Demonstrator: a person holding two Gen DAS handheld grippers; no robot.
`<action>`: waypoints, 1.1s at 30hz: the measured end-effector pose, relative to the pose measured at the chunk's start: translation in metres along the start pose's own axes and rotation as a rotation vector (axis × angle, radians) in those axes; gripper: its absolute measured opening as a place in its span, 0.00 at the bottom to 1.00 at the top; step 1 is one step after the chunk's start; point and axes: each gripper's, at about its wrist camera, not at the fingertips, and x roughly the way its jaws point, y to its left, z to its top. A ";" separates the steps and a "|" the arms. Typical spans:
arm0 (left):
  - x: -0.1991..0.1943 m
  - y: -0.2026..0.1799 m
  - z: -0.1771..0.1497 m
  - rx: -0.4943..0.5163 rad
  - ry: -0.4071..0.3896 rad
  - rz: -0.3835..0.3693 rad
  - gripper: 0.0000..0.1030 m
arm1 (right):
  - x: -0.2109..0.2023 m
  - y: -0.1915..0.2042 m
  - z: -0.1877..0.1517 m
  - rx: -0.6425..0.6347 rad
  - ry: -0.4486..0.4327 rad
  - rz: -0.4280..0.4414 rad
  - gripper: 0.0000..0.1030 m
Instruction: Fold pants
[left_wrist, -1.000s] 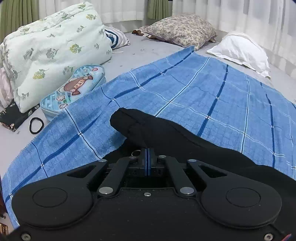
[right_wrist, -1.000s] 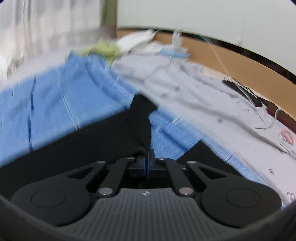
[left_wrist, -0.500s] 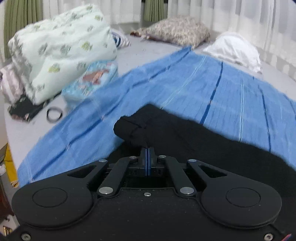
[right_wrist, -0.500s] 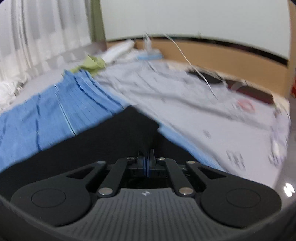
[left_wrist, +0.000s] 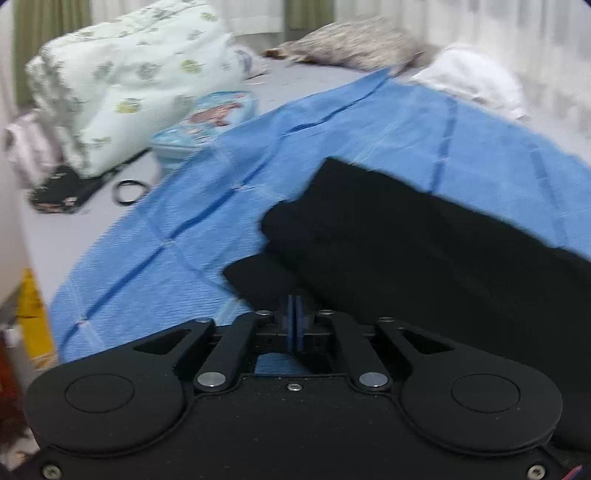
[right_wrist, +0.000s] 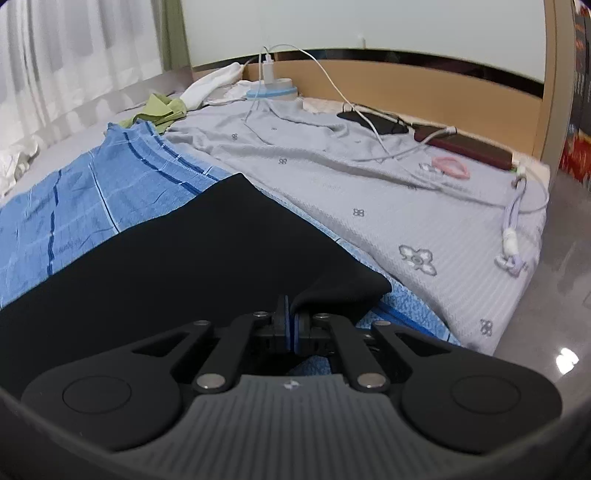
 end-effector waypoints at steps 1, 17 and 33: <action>-0.004 0.000 0.003 -0.005 0.001 -0.061 0.16 | -0.003 0.002 0.000 -0.015 -0.007 -0.001 0.23; 0.020 0.002 0.028 -0.034 0.073 -0.239 0.78 | -0.135 0.149 -0.075 -0.494 -0.224 0.400 0.75; 0.052 0.007 0.030 -0.098 0.057 -0.246 0.79 | -0.197 0.353 -0.204 -0.984 -0.202 0.853 0.77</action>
